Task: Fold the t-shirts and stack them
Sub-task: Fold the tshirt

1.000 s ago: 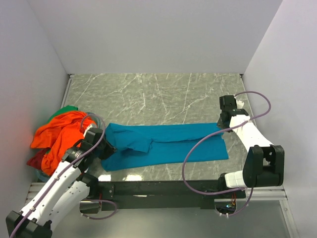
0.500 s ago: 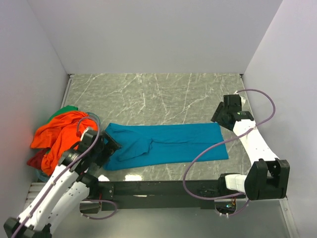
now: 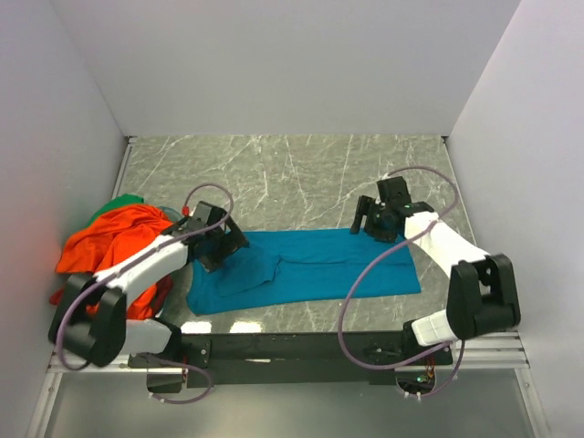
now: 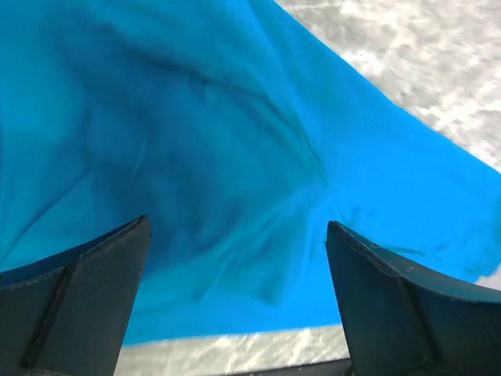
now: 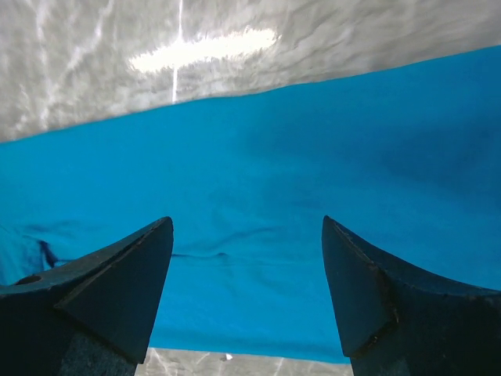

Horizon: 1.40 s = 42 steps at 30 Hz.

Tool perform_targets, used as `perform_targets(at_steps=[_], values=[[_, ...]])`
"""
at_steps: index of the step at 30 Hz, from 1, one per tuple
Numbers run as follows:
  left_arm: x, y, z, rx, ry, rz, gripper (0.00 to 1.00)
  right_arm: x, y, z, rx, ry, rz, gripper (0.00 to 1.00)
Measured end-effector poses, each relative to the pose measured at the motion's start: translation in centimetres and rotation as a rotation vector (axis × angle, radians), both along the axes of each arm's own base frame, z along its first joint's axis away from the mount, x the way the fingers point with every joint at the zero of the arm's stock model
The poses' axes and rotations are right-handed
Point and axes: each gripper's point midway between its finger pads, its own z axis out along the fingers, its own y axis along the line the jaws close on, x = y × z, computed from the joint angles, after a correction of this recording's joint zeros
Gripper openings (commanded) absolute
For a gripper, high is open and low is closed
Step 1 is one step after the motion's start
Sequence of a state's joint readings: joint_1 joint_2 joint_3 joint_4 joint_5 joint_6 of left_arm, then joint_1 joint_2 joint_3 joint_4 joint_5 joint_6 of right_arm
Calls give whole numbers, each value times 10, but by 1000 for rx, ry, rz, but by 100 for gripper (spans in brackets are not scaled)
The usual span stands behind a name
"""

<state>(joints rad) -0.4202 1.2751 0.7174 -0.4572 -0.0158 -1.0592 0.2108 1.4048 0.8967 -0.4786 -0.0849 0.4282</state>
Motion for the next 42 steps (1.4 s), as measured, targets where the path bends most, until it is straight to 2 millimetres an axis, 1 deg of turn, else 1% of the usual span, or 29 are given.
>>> perform_targets(at_steps=[2, 5, 7, 11, 13, 15, 17, 19, 21, 23, 24, 26, 28, 30, 31, 32, 34, 36, 38, 40, 42], values=[[4, -5, -12, 0, 27, -9, 99, 0, 5, -13, 2, 35, 14, 83], [10, -11, -30, 7, 83, -22, 100, -3, 7, -31, -7, 88, 23, 83], [23, -17, -28, 6, 84, -26, 100, -5, 7, -42, -15, 119, 24, 83], [59, -32, -30, 27, 90, -44, 99, -15, 9, -56, -12, 147, 27, 83], [81, -40, -30, 44, 98, -53, 100, -15, 11, -56, -11, 130, 32, 83], [109, -51, -30, 54, 89, -66, 99, -18, 16, -56, -7, 105, 47, 83], [135, -61, -29, 61, 70, -77, 99, -25, 23, -56, -1, 78, 71, 83], [169, -74, -27, 77, 58, -87, 100, -37, 35, -55, 16, 60, 108, 83], [208, -90, -26, 79, 20, -97, 99, -58, 51, -54, 43, 51, 171, 83], [242, -105, -23, 67, -30, -108, 99, -81, 67, -53, 75, 52, 235, 83], [258, -114, -21, 55, -57, -113, 99, -95, 76, -52, 98, 59, 275, 83], [284, -132, -17, 17, -112, -130, 100, -127, 93, -50, 144, 81, 361, 83], [297, -150, -14, -35, -155, -154, 100, -155, 107, -48, 185, 106, 439, 83], [304, -168, -11, -104, -200, -179, 99, -182, 118, -46, 221, 141, 515, 84], [307, -177, -9, -140, -221, -188, 99, -193, 123, -45, 238, 159, 548, 83], [309, -187, -8, -181, -240, -201, 99, -201, 127, -44, 249, 171, 570, 83], [317, -208, -5, -265, -283, -220, 99, -209, 133, -42, 268, 184, 596, 84], [325, -229, -1, -342, -332, -241, 100, -213, 140, -41, 285, 184, 617, 84], [329, -244, 1, -393, -370, -254, 100, -215, 147, -44, 296, 192, 629, 83], [330, -254, 4, -425, -395, -258, 100, -217, 155, -44, 313, 192, 642, 83], [328, -260, 5, -436, -403, -259, 100, -220, 164, -44, 323, 185, 668, 84]])
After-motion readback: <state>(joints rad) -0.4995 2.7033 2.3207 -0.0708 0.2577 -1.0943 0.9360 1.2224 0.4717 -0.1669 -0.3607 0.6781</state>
